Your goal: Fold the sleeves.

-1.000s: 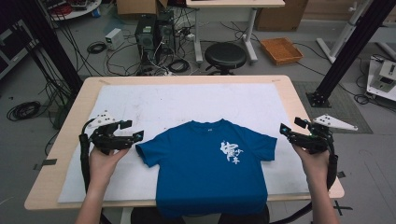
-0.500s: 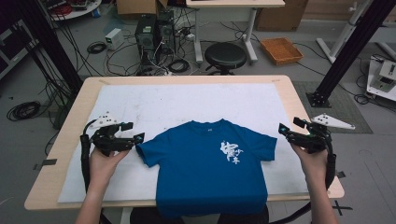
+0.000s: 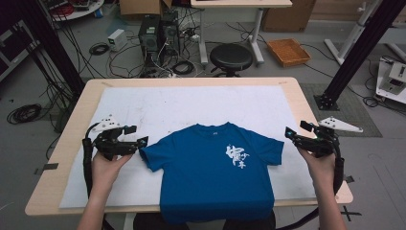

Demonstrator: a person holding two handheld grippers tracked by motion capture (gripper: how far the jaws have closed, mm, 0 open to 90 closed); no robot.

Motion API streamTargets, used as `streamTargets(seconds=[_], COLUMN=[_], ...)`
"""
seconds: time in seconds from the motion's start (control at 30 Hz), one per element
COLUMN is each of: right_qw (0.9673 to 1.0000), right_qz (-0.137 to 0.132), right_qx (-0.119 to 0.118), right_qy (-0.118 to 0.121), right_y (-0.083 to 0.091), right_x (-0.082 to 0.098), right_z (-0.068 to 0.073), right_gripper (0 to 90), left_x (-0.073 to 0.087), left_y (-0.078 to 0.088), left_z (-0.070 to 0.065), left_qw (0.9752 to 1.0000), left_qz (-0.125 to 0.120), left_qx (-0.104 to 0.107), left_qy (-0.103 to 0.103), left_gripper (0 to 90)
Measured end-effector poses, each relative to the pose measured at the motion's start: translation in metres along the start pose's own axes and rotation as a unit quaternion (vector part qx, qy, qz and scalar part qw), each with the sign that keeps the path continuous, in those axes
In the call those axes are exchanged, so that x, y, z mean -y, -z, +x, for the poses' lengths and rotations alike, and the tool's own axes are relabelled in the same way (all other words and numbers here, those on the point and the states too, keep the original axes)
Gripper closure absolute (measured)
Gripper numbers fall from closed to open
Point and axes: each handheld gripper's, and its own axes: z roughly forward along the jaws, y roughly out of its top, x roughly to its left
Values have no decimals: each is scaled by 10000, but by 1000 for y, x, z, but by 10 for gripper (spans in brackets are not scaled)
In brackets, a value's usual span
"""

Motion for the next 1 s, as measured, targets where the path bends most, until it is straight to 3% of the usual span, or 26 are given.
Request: streamTargets(seconds=[0.37, 0.7, 0.9, 1.0], right_qw=[10000, 10000, 10000, 10000], right_qz=[28, 19, 10, 9], right_qx=[-8, -7, 6, 11], right_qy=[40, 54, 61, 44], right_y=[-1, -1, 0, -1], right_x=[0, 0, 0, 0], right_z=[1, 1, 1, 1], right_gripper=[273, 276, 284, 284], left_x=[0, 2, 11, 20], left_y=[-1, -4, -6, -11], left_z=[0, 2, 5, 9], left_qw=[10000, 9996, 9984, 9957], left_qz=[24, 275, 502, 790], left_qx=[9, 26, 9, -32], left_qy=[11, 103, 278, 492], left_gripper=[274, 283, 391, 454])
